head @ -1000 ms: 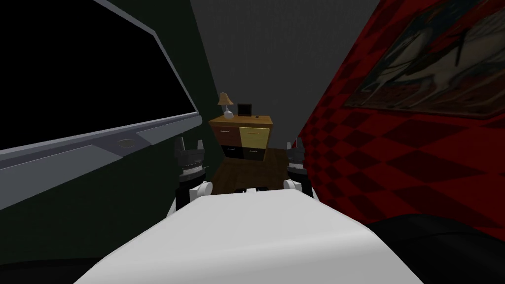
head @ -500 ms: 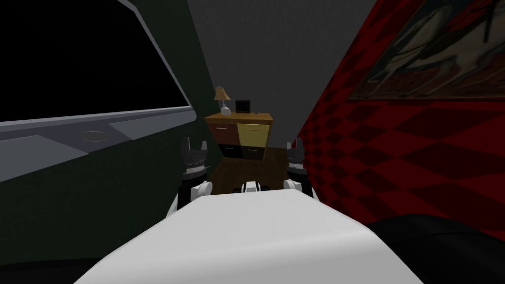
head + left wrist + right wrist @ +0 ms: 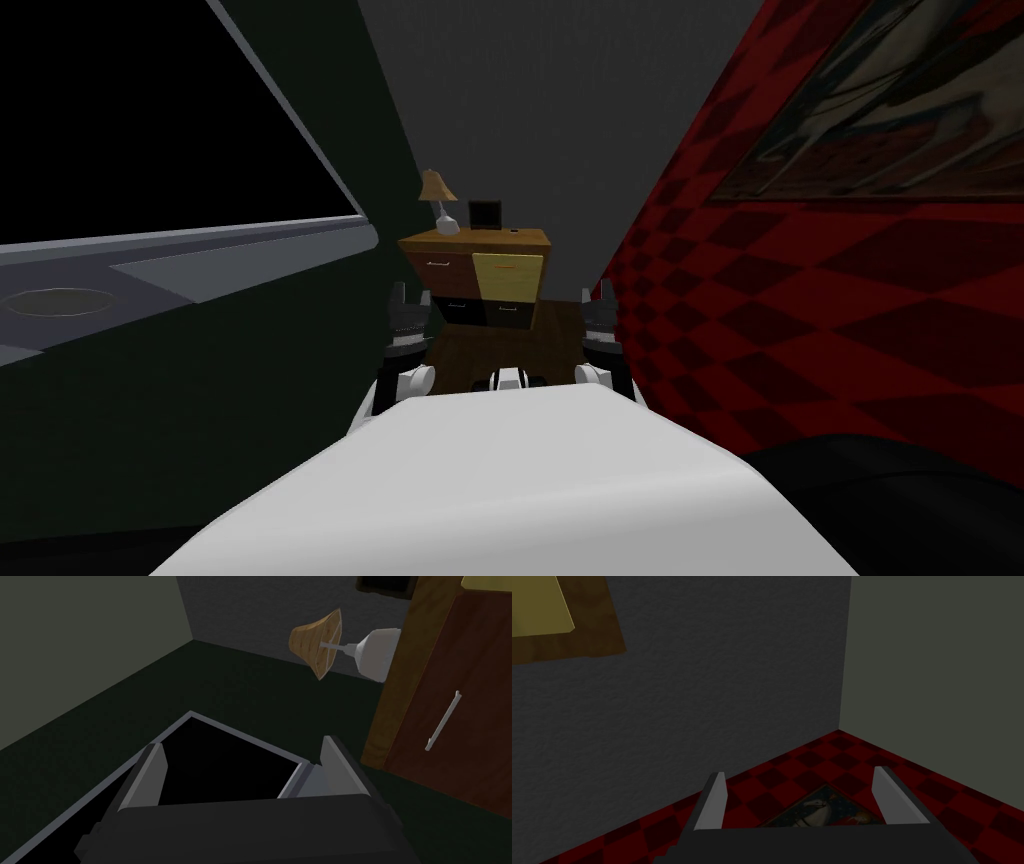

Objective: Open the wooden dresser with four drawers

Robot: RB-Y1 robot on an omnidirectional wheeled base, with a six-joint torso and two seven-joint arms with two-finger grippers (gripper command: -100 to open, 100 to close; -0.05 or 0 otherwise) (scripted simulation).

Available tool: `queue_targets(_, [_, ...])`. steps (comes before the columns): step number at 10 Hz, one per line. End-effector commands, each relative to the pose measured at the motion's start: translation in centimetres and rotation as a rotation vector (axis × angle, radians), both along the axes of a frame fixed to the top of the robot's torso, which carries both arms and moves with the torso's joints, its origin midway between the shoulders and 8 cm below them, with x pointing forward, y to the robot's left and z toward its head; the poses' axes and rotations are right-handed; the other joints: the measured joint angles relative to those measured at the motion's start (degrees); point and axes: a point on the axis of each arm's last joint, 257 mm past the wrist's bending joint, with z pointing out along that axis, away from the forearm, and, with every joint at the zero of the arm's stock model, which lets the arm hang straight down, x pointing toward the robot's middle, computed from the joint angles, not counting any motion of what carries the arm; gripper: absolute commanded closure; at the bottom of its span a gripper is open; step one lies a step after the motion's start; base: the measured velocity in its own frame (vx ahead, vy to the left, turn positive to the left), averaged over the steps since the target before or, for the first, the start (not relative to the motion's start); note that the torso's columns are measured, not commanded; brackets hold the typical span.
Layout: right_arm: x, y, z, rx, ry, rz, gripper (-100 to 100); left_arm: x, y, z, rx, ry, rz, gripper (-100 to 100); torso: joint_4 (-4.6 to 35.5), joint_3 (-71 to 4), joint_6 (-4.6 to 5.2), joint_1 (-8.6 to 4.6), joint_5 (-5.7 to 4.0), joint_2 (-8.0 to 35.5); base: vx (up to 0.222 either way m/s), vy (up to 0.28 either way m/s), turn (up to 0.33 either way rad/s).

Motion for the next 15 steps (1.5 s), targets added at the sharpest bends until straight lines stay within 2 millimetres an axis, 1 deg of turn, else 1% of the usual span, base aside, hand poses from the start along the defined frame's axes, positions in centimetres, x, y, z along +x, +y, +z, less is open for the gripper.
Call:
queue_targets(1, [0.0,0.0,0.0,0.0,0.0,0.0,0,1.7,-0.3,-2.1,-0.005,0.057,-0.005,-100,0.02,0.03,0.01,-0.02,-0.01,0.04,0.129,-0.06,-0.064])
queue_targets(2, [0.0,0.0,0.0,0.0,0.0,0.0,0,2.6,-0.5,-3.3,-0.008,0.087,-0.007,-100,0.01,0.01,-0.01,0.03,0.0,0.01,0.149,-0.06,-0.072])
queue_targets(6, [0.0,0.0,0.0,0.0,0.0,0.0,0,4.1,-0.9,-5.6,-0.017,0.141,-0.011,-100,0.02,0.03,0.0,0.13,0.03,0.06,0.125,-0.037,-0.038])
queue_targets(7, [0.0,0.0,0.0,0.0,0.0,0.0,0,4.7,-1.1,-6.7,-0.02,0.168,-0.014,-100,0.03,0.06,0.0,0.13,0.04,0.08,0.113,-0.028,-0.078])
queue_targets(10, [0.0,0.0,0.0,0.0,0.0,0.0,0,5.7,-1.4,-8.3,-0.018,0.208,-0.02,-100,-0.01,-0.03,0.0,0.05,0.0,-0.04,0.106,-0.031,-0.034])
queue_targets(11, [0.0,0.0,0.0,0.0,0.0,0.0,0,6.4,-1.7,-9.4,-0.015,0.236,-0.024,-100,0.0,-0.01,0.0,0.11,0.03,-0.03,0.149,-0.04,-0.061])
queue_targets(12, [0.0,0.0,0.0,0.0,0.0,0.0,0,6.7,-1.8,-10.0,-0.014,0.251,-0.026,-100,-0.03,-0.09,0.01,0.01,0.01,-0.17,0.136,-0.057,-0.063])
queue_targets(13, [0.0,0.0,0.0,0.0,0.0,0.0,0,7.4,-2.1,-11.3,-0.013,0.283,-0.031,-100,-0.03,-0.07,0.0,-0.03,-0.01,-0.1,0.148,-0.043,-0.066])
queue_targets(15, [0.0,0.0,0.0,0.0,0.0,0.0,0,8.2,-2.5,-12.7,-0.013,0.317,-0.036,-100,-0.01,-0.04,0.0,0.05,0.01,-0.07,0.147,-0.051,-0.052])
